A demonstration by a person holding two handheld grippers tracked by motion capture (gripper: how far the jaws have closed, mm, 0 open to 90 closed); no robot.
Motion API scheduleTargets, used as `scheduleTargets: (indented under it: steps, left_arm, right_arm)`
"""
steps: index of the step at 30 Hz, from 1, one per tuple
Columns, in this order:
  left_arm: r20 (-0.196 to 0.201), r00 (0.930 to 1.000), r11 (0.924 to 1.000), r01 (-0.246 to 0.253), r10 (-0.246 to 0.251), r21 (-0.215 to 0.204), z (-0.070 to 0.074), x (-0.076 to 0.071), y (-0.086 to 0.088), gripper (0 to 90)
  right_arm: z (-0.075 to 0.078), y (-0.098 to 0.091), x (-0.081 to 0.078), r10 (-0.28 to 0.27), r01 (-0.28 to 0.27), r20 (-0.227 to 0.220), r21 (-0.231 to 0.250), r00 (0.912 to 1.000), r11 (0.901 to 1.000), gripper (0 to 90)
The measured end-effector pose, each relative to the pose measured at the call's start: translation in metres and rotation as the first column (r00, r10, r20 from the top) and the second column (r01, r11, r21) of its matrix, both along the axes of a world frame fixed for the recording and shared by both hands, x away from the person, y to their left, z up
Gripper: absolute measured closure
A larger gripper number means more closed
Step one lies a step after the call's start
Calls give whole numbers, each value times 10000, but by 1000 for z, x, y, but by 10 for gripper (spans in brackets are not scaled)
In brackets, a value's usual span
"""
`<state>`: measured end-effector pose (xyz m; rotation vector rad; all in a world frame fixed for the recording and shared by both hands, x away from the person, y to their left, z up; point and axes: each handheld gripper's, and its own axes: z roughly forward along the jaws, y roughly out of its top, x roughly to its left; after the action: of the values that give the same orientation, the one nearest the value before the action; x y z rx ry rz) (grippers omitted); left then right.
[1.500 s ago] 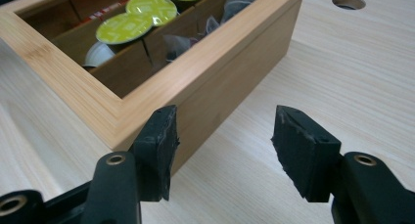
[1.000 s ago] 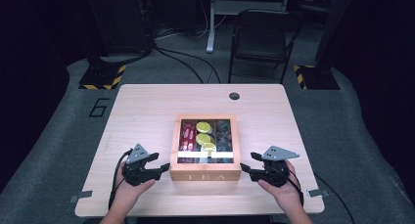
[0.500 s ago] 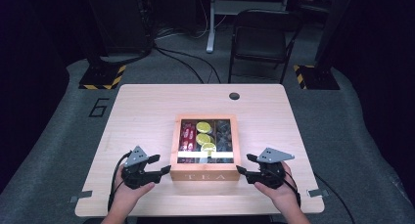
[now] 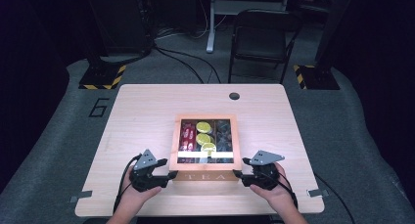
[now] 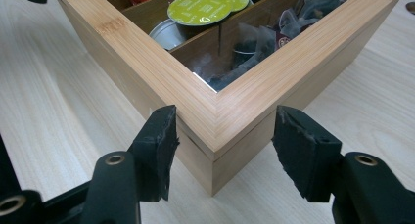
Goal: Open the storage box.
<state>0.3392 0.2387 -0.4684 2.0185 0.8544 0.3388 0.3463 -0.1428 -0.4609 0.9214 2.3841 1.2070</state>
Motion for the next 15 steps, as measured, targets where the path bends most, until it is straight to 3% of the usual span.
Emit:
scheduleTargets:
  steps: [4,15]
  left_arm:
    - [-9,10000,9997,61,-60,240,-3,0,-3,368]
    - [-83,9998,9973,163,-157,722,-8,2,-7,396]
  right_arm:
    - [-3,1,1,157,-157,-85,26,9998,9999,409]
    - [-10,4,2,258,-267,-173,-496,9995,9984,428]
